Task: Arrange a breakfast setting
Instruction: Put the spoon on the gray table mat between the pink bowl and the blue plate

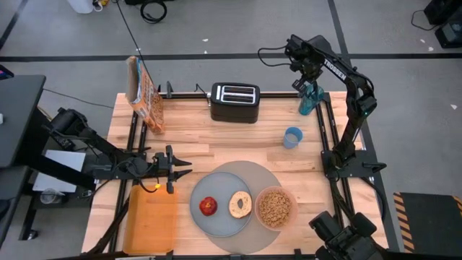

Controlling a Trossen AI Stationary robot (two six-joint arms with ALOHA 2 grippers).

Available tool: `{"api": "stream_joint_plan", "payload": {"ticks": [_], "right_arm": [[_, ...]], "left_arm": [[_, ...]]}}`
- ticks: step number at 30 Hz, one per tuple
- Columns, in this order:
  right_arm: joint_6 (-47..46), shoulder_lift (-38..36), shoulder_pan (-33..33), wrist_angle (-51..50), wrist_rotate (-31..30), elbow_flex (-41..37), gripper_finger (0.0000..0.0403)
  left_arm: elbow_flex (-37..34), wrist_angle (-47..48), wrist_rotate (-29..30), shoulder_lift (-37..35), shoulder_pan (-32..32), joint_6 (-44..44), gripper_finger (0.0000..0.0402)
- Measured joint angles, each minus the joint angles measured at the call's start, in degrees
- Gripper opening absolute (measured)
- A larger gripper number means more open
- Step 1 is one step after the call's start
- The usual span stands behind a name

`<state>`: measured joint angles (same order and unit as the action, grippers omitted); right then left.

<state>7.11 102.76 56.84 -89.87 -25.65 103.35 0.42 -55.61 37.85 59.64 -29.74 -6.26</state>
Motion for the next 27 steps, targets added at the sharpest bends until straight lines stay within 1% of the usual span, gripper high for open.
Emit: {"api": "stream_joint_plan", "payload": {"ticks": [8, 11, 20, 27], "right_arm": [[1.4, -0.3, -0.1, -0.2, 0.4, 0.4, 0.0004], [1.9, -0.3, -0.1, -0.2, 1.5, 2.0, 0.0004], [4.0, -0.4, -0.1, -0.2, 2.0, 7.0, 0.0004], [6.4, -0.8, -0.2, -0.2, 6.7, 7.5, 0.0004]], "left_arm": [[0.0, 0.0, 0.0, 0.0, 0.0, 0.0, 0.0125], [0.0, 0.0, 0.0, 0.0, 0.0, 0.0, 0.0125], [0.0, 0.0, 0.0, 0.0, 0.0, -0.2, 0.0125], [0.0, 0.0, 0.0, 0.0, 0.0, -0.6, 0.0125]]}}
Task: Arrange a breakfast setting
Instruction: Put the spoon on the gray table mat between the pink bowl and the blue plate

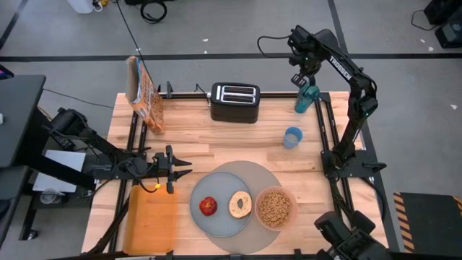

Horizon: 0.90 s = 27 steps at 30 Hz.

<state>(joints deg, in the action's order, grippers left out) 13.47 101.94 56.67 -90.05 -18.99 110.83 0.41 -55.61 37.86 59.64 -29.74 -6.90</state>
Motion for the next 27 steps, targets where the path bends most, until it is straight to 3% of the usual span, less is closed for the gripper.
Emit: {"api": "stream_joint_plan", "payload": {"ticks": [8, 27], "right_arm": [[1.0, 0.0, -1.8, 0.1, 5.8, 0.0, 0.0004], [1.0, -2.4, -3.8, 0.1, 4.8, 0.0, 0.0004]], "left_arm": [[0.0, 0.0, 0.0, 0.0, 0.0, 0.0, 0.0125], [0.0, 0.1, 0.0, 0.0, 0.0, 0.1, 0.0125]]}}
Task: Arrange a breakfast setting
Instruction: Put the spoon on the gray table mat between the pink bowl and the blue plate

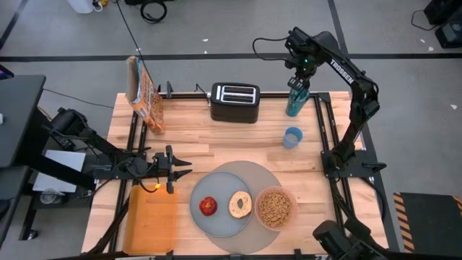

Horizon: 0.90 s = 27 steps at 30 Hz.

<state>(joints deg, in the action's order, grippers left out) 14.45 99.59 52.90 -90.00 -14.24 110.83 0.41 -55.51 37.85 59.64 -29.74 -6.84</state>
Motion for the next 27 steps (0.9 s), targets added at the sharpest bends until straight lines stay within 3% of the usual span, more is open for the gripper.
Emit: {"api": "stream_joint_plan", "payload": {"ticks": [6, 14, 27], "right_arm": [[-1.3, -0.5, -0.4, 0.1, -2.0, -1.0, 0.0004], [-2.0, -0.4, -0.8, 0.4, -3.1, -9.4, 0.0005], [4.8, -0.4, -3.5, 7.0, -0.8, -13.2, 0.0026]], "left_arm": [[0.0, -0.2, 0.0, 0.0, 0.0, 0.4, 0.0125], [0.0, -0.3, 0.0, 0.0, 0.0, 0.6, 0.0125], [0.0, -0.3, 0.0, 0.0, 0.0, 1.1, 0.0125]]}}
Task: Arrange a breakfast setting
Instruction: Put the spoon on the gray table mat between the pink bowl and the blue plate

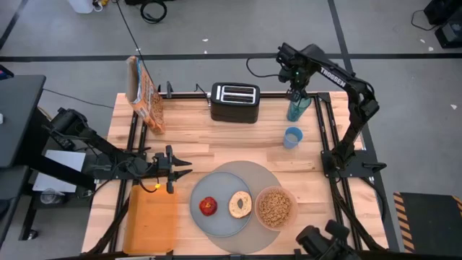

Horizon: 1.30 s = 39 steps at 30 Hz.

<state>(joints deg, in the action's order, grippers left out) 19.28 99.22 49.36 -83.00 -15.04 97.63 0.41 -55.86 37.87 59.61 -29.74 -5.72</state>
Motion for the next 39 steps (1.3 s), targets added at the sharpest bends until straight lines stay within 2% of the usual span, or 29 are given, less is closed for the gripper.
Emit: {"api": "stream_joint_plan", "payload": {"ticks": [6, 10, 19, 31, 39], "right_arm": [[0.9, 0.0, -0.3, 0.5, -0.3, -0.1, 0.0084], [0.9, -0.1, -0.2, -0.2, -3.4, -0.1, 0.0118], [3.4, -1.8, -0.5, -2.3, -7.2, 0.0, 0.0150], [4.6, -1.8, 1.1, -1.1, -6.7, -3.8, 0.0148], [5.7, -1.8, 1.1, 2.3, -7.2, -5.5, 0.0119]], "left_arm": [[0.0, 0.0, 0.0, 0.0, 0.0, 0.0, 0.0125], [0.0, 0.0, 0.0, 0.0, 0.0, 0.0, 0.0125], [0.0, 0.0, 0.0, 0.0, 0.0, 0.0, 0.0125], [0.0, 0.0, 0.0, 0.0, 0.0, -0.1, 0.0125], [0.0, 0.0, 0.0, 0.0, 0.0, -0.1, 0.0125]]}}
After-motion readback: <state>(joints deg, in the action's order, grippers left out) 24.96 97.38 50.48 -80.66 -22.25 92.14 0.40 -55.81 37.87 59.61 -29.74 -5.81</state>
